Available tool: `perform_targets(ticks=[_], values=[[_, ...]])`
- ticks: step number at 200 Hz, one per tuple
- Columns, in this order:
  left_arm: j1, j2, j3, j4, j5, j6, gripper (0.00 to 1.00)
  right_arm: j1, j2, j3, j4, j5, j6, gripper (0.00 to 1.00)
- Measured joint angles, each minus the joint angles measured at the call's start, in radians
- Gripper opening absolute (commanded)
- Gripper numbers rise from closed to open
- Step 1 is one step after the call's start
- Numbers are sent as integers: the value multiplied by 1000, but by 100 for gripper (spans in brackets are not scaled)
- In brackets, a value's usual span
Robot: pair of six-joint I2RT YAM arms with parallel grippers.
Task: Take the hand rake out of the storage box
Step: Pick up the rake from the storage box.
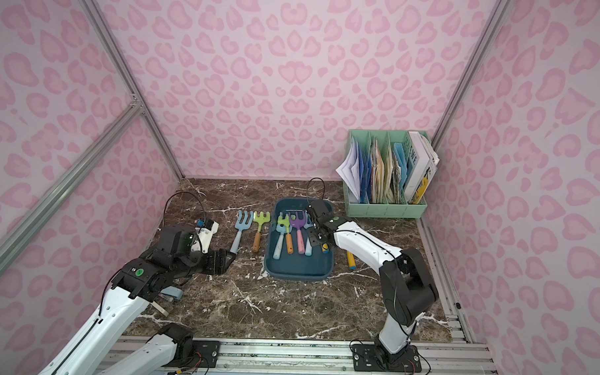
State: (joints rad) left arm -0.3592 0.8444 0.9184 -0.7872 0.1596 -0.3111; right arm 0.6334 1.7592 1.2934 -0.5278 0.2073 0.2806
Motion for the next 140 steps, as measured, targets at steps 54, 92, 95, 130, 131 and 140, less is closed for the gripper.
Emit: perform_targets(ticks=[54,92,95,130,131,140], values=[[0,6,0,0,4,0,76,-9,113,90,-32,18,9,41],[0,5,0,0,7,0,76,-18,178,141,-49,25,13,40],[0,4,0,0,7,0,76,-18,182,143,-50,26,14,39],[0,1,0,0,7,0,76,-16,234,170,-73,42,32,39],[0,1,0,0,7,0,76,-16,235,171,-74,43,33,39],[0,2,0,0,7,0,76,-16,246,177,-81,50,40,38]])
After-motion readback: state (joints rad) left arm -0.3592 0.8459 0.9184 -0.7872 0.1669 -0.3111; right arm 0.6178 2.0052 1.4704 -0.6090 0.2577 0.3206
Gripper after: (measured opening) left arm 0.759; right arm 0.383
